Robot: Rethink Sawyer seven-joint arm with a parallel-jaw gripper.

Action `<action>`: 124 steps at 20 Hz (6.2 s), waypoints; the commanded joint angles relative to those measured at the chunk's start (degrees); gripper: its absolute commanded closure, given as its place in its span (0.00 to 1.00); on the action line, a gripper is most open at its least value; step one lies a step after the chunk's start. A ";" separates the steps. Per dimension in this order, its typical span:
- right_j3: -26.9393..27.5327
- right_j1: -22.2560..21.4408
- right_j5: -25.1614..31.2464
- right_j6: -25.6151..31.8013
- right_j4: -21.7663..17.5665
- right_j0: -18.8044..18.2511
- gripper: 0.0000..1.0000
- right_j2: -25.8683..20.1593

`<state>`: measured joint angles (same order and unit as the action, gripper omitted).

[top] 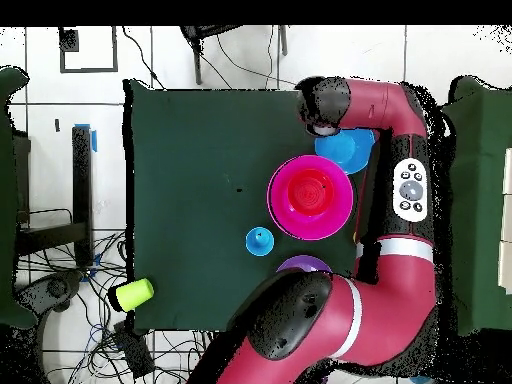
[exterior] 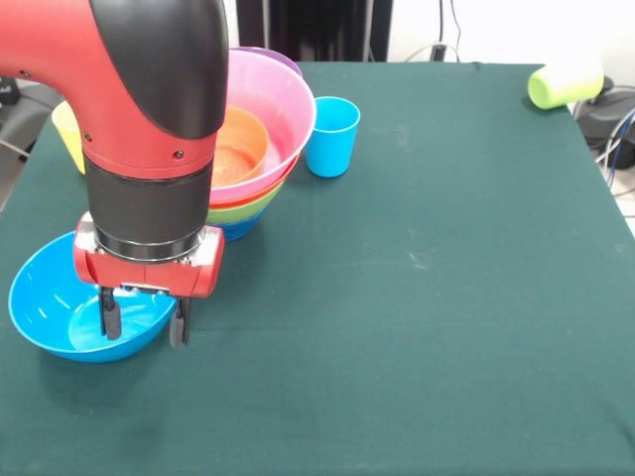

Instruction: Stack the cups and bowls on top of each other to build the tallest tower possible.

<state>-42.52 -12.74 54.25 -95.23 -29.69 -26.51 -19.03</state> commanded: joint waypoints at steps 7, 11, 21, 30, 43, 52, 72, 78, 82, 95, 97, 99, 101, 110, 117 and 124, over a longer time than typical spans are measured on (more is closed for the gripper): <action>-8.55 -1.86 -3.60 4.19 -1.34 1.08 0.00 1.80; -11.34 -3.35 -3.38 3.18 -0.57 1.07 0.00 2.45; -14.83 -3.60 -8.26 -1.27 -1.04 2.20 0.00 4.16; -14.51 -3.52 -6.10 -3.01 0.21 2.51 0.00 5.93; -13.13 -3.95 -1.66 0.59 3.93 2.05 0.00 5.13; -12.06 -4.85 1.12 2.62 6.36 2.21 0.00 4.89; -12.32 -2.47 -3.59 1.11 6.34 2.67 0.00 5.12; -13.11 -2.28 -5.21 0.14 6.21 2.80 0.00 5.25; -13.95 -2.84 -4.79 0.05 6.48 2.81 0.00 5.38; -12.82 -2.25 -4.20 -0.52 6.89 3.43 0.00 5.43; -12.41 -1.82 -4.39 -0.27 6.97 3.24 0.00 5.18; -12.48 -1.66 -4.67 -0.33 6.96 3.22 0.00 5.19; -12.60 -1.31 -5.27 -0.42 6.88 3.22 0.00 5.12; -12.32 1.04 -8.86 -0.17 6.07 2.76 0.00 4.75; -12.60 1.40 -10.38 -0.91 5.62 3.18 0.00 5.64; -11.84 2.44 -11.84 -1.24 5.58 3.42 0.00 6.20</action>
<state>-52.18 -12.20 45.25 -95.23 -22.95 -24.79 -11.22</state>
